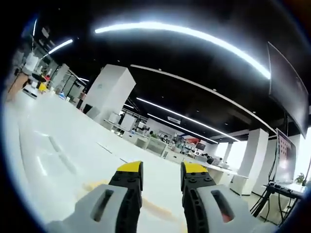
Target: Snap each plastic latch of the storage box into its locked position after aligning the lid with the box until every specified latch is closed and the lid sits flush.
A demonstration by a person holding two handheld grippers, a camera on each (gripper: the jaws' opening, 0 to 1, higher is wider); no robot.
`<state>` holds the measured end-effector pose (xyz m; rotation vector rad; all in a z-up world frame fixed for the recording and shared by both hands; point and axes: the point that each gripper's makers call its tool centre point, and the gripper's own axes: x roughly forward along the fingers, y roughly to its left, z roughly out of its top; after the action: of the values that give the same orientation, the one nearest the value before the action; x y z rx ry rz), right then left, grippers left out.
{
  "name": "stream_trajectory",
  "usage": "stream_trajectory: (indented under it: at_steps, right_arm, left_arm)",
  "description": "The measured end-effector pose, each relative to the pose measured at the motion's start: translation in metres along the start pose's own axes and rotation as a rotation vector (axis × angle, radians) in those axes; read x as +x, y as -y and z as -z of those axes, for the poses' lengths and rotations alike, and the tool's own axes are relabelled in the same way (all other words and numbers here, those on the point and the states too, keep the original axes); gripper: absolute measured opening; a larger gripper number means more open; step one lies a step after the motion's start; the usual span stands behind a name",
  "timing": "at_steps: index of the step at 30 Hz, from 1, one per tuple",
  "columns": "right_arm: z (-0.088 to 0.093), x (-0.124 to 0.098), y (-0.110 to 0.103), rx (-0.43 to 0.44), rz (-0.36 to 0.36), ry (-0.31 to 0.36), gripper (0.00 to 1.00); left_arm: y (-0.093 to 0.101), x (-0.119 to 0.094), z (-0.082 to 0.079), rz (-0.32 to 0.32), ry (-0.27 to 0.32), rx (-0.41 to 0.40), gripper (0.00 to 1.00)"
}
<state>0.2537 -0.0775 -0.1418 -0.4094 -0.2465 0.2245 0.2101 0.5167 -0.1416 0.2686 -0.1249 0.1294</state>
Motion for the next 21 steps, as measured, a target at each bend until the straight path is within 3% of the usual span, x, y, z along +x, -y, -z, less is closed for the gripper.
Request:
stream_trajectory:
  at_steps: [12,21]
  right_arm:
    - [0.005,0.002,-0.002,-0.031,0.012,-0.036,0.31]
    - [0.012,0.001,0.009,-0.019,0.023,-0.038,0.31]
  left_arm:
    - [-0.004,-0.003,-0.006,-0.011,0.038,-0.027,0.5]
    - [-0.001,0.0,0.0,-0.033,0.007,-0.035,0.48]
